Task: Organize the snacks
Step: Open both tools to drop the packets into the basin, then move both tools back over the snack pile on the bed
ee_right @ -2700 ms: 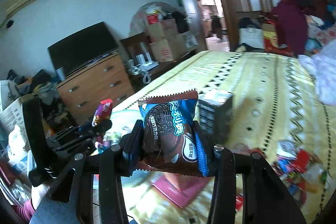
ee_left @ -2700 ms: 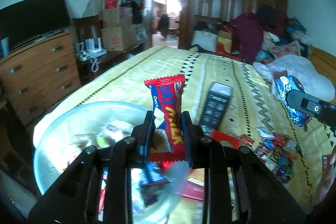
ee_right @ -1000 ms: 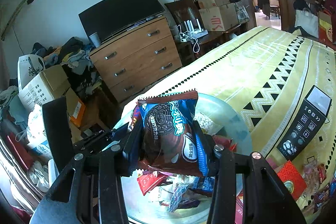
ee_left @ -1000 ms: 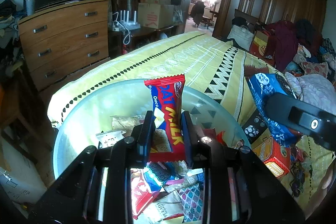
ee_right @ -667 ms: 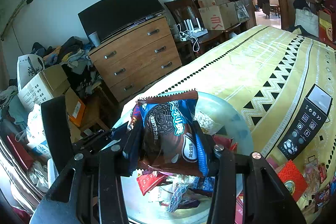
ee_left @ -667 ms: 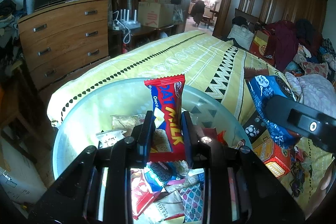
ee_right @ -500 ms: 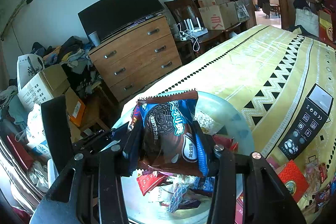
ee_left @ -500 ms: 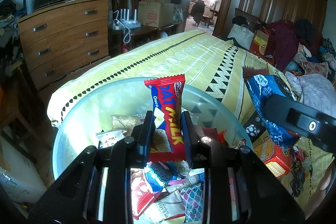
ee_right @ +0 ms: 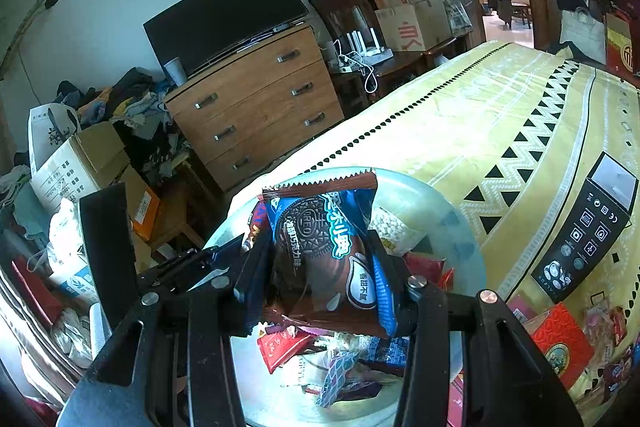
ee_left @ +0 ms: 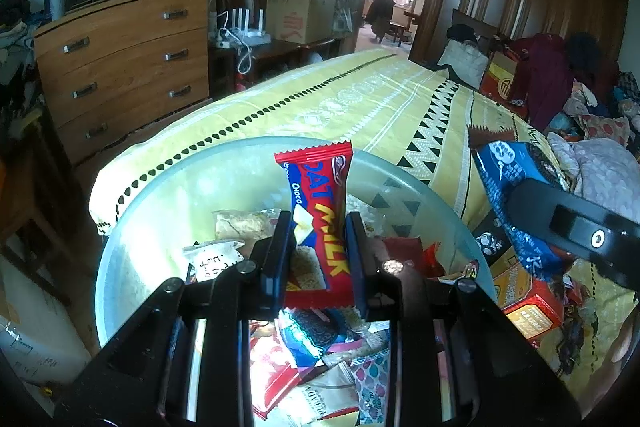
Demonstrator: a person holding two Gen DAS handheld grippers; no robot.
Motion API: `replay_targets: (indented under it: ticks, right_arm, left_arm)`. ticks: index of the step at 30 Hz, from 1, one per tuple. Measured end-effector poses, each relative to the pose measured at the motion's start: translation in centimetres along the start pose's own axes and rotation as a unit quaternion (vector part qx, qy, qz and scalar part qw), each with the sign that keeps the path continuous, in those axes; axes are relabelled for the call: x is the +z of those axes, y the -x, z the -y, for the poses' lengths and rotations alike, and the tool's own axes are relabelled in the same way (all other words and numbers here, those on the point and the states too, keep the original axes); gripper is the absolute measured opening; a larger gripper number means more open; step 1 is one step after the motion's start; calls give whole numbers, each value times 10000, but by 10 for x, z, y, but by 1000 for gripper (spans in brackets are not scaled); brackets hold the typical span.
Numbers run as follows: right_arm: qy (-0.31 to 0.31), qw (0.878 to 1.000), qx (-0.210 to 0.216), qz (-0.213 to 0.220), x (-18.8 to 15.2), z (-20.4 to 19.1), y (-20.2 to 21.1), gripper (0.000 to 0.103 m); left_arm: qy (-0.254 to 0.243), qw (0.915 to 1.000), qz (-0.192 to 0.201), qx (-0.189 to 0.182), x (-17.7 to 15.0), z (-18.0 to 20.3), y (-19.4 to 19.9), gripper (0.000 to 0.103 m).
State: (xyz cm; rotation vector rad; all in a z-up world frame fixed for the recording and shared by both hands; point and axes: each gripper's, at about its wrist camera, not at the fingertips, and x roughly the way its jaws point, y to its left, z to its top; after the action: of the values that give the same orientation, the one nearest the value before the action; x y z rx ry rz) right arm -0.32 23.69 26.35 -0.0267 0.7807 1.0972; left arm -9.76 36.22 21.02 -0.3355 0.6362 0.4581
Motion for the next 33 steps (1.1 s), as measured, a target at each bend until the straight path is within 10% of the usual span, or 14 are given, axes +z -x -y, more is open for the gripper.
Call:
replay_targets:
  ticks: [9, 14, 21, 24, 33]
  right_arm:
    - [-126, 9998, 7, -130, 0, 6, -12, 50]
    - [-202, 9997, -60, -160, -3, 8, -17, 53]
    - [-197, 9996, -77, -179, -4, 8, -19, 64]
    - [-157, 9996, -109, -194, -5, 6, -19, 65]
    - [109, 9990, -420, 97, -15, -6, -4, 85]
  left_arm:
    - [98, 9997, -154, 142, -2, -4, -7, 34]
    - [114, 9996, -103, 250, -2, -5, -6, 68]
    - [204, 9991, -79, 356, -1, -10, -7, 82]
    - [267, 9988, -84, 399, -2, -12, -7, 103]
    - [138, 9970, -164, 738, -9, -8, -12, 103]
